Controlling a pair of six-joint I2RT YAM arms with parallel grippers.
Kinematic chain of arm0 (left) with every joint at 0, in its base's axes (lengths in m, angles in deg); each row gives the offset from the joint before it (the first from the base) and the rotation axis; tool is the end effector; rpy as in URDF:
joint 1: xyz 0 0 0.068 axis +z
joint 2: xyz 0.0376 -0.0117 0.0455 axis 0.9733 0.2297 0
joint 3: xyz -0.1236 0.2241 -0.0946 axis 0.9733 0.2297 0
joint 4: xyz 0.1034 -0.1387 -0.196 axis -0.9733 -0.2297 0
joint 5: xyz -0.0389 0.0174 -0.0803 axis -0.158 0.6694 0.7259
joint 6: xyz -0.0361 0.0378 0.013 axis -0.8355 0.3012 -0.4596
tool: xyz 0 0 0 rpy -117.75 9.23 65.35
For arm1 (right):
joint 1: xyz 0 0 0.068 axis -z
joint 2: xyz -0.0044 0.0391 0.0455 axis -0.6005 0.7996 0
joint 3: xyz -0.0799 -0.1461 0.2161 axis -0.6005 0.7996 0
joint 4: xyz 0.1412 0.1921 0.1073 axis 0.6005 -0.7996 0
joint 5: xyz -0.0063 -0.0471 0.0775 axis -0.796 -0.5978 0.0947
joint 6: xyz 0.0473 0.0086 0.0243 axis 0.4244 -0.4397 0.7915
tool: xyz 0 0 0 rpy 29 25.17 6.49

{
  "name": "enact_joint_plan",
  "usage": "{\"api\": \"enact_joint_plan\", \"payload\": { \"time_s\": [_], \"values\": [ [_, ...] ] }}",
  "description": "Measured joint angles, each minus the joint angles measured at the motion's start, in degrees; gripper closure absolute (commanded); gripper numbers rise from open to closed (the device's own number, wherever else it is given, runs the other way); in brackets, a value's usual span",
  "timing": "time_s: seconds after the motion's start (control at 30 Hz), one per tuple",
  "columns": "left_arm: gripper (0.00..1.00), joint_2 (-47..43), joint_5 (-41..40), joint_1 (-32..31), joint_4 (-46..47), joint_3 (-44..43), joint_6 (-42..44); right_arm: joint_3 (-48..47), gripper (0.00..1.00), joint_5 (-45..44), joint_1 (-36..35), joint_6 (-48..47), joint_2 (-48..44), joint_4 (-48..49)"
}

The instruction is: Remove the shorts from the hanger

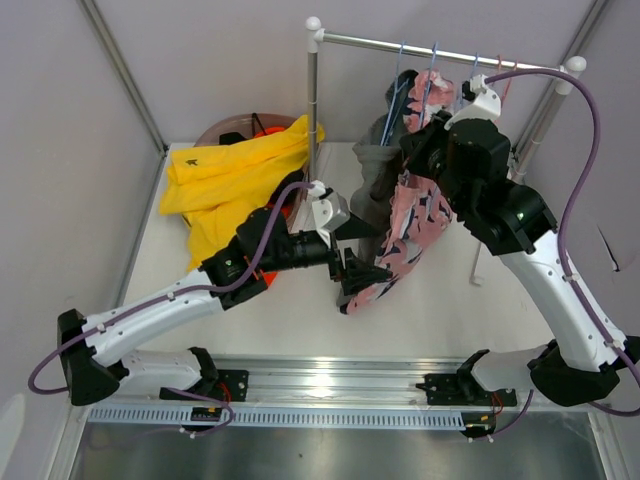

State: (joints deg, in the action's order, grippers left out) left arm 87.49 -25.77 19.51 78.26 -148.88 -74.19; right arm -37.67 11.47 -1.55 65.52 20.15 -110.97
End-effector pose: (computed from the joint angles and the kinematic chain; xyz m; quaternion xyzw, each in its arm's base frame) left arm 0.1346 -0.2339 0.4070 0.4039 0.5584 -0.5003 0.5242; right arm 0.1992 0.1385 0.5233 0.0927 0.7489 0.2177 0.6190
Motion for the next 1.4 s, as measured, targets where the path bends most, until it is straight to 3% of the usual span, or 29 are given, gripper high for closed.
{"api": "enact_joint_plan", "payload": {
  "time_s": [0.13, 0.23, 0.27, 0.37, 0.5, 0.53, 0.63, 0.93, 1.2, 1.4],
  "values": [
    [0.01, 1.5, 0.7, -2.4, 3.0, 0.1, 0.0, 0.1, 1.0, -0.3, -0.8, 1.0, 0.0, 0.1],
    [0.08, 2.1, 0.9, -2.8, 5.3, 0.2, 0.0, 0.2, 1.0, -0.7, -0.9, 1.5, 0.0, 0.4],
    [0.21, 2.5, 0.9, -2.8, 5.9, 0.2, 0.0, 0.3, 1.0, -0.8, -1.0, 1.6, 0.0, 0.4],
    [0.43, 4.2, 0.2, -2.8, 7.5, 0.2, 0.1, 0.7, 1.0, -0.9, -1.1, 1.9, -0.4, 0.3],
    [0.56, 7.6, -1.4, -2.9, 9.1, 0.2, 0.6, 0.9, 1.0, -0.6, -1.2, 3.1, -1.4, -0.1],
    [0.71, 8.4, -1.9, -2.9, 9.3, 0.2, 0.6, 0.9, 1.0, -0.5, -1.2, 3.5, -1.6, -0.2],
    [1.0, 10.6, -3.3, -2.9, 9.6, 0.2, 1.1, 0.9, 1.0, 0.3, -1.3, 4.8, -3.0, -0.7],
    [1.0, 6.2, -8.6, -4.6, 12.8, 6.3, 1.5, -0.8, 1.0, -0.5, -1.4, 4.6, -4.3, -2.2],
    [1.0, -9.2, -19.4, -15.9, 17.2, 22.7, 0.1, -14.7, 1.0, 1.4, 2.6, 2.7, 2.8, -8.7],
    [1.0, -7.0, -27.0, -16.7, 17.1, 25.9, -1.5, -16.5, 1.0, 3.7, 3.2, 3.3, 2.7, -11.5]
  ]
}}
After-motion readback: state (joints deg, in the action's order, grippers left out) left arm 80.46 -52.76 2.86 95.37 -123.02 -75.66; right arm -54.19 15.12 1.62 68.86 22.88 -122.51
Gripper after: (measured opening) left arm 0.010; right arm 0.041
